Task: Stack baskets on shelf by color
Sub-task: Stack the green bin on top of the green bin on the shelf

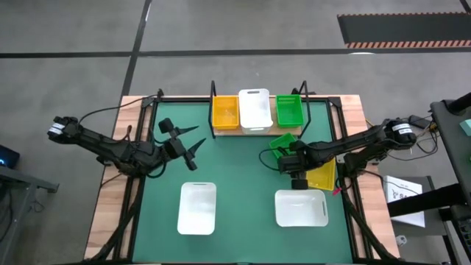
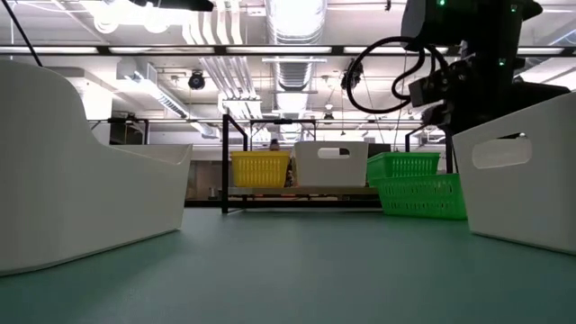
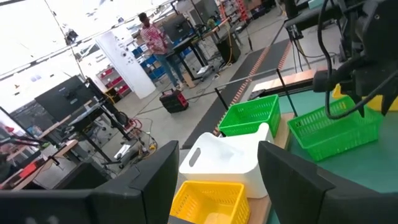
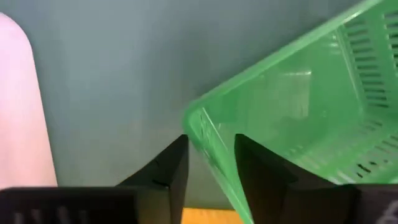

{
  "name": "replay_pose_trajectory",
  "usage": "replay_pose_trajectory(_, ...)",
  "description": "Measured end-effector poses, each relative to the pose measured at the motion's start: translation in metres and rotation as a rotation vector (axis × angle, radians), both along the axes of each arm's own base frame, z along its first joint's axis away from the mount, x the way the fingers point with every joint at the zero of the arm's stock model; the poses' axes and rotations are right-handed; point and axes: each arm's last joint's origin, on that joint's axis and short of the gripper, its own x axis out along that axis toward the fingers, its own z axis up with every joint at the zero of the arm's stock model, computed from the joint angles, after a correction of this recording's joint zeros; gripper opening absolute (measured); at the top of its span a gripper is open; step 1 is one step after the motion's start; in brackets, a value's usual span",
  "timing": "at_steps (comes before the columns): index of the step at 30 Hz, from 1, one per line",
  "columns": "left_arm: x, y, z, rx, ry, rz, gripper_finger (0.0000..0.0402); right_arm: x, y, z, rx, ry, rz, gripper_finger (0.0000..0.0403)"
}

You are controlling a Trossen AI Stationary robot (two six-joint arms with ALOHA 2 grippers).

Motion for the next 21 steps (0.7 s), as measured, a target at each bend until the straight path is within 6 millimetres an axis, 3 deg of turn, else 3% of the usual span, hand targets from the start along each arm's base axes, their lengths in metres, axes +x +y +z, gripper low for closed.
replay_pose_trajectory(7, 0.004, -0.001, -0.004, 0.012, 0.026, 0.000, 0.0203, 0.003, 0.000, -0.001, 0.003, -0.024, 0.042, 0.0020)
replay_pose_trajectory(15, 0.006, -0.002, -0.006, 0.033, 0.047, -0.001, 0.0203, 0.005, 0.001, 0.005, 0.012, -0.041, 0.038, 0.0012)
replay_pose_trajectory(21, 0.006, -0.002, -0.006, 0.032, 0.047, -0.001, 0.0203, 0.019, 0.007, 0.045, 0.015, -0.090, 0.062, 0.0011)
